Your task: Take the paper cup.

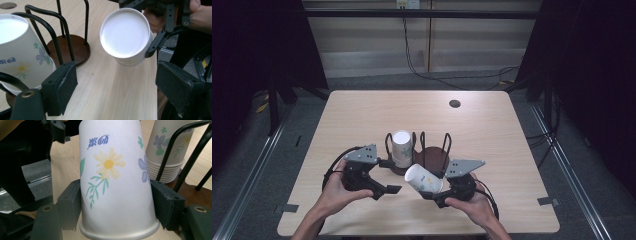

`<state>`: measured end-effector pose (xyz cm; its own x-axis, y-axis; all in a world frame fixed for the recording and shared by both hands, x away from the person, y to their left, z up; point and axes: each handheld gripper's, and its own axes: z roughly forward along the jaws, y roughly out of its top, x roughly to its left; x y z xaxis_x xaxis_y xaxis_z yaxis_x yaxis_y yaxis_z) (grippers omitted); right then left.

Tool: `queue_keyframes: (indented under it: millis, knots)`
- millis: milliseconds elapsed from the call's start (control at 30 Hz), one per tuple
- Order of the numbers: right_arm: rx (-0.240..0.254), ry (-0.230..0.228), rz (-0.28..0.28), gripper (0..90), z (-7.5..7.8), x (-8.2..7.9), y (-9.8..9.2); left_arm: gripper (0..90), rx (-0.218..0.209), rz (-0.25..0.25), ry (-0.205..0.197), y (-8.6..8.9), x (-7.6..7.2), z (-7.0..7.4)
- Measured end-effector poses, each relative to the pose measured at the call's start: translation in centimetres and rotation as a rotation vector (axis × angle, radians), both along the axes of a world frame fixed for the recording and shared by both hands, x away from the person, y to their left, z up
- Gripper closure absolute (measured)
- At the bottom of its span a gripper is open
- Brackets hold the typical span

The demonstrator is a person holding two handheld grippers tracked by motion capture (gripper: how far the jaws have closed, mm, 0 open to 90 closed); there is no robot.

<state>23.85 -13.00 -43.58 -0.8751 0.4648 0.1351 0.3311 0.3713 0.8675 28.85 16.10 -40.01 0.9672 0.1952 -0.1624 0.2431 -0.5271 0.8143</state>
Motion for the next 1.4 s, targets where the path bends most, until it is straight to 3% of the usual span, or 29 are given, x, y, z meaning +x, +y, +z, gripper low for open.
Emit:
queue_keyframes:
  millis: [533, 767, 867, 1000, 1200, 1400]
  knots:
    - [-0.188, 0.032, 0.032, 31.1, 1.8, 1.9, 1.0, 19.6, 0.037, 0.008, -0.035, 0.2, 0.2, -0.5]
    - [-0.206, 0.090, 0.065, 30.9, 1.5, 2.7, 1.1, 19.5, 0.051, 0.002, -0.036, 0.5, 0.3, -0.7]
    - [-0.214, 0.093, 0.082, 31.3, 1.5, 2.8, 1.3, 19.4, 0.058, 0.006, -0.041, 0.4, 0.2, -0.8]
    - [-0.266, 0.097, 0.110, 31.5, 1.6, 2.9, 1.8, 19.3, 0.061, -0.010, -0.040, 0.2, 0.0, -0.8]
    - [-0.295, 0.105, 0.134, 31.9, 1.5, 3.0, 2.1, 19.3, 0.097, -0.033, -0.049, -0.1, -0.1, -1.0]
    - [-0.344, 0.107, 0.171, 32.4, 1.9, 3.1, 2.7, 21.8, 0.095, -0.047, -0.054, -0.3, -0.2, -0.9]
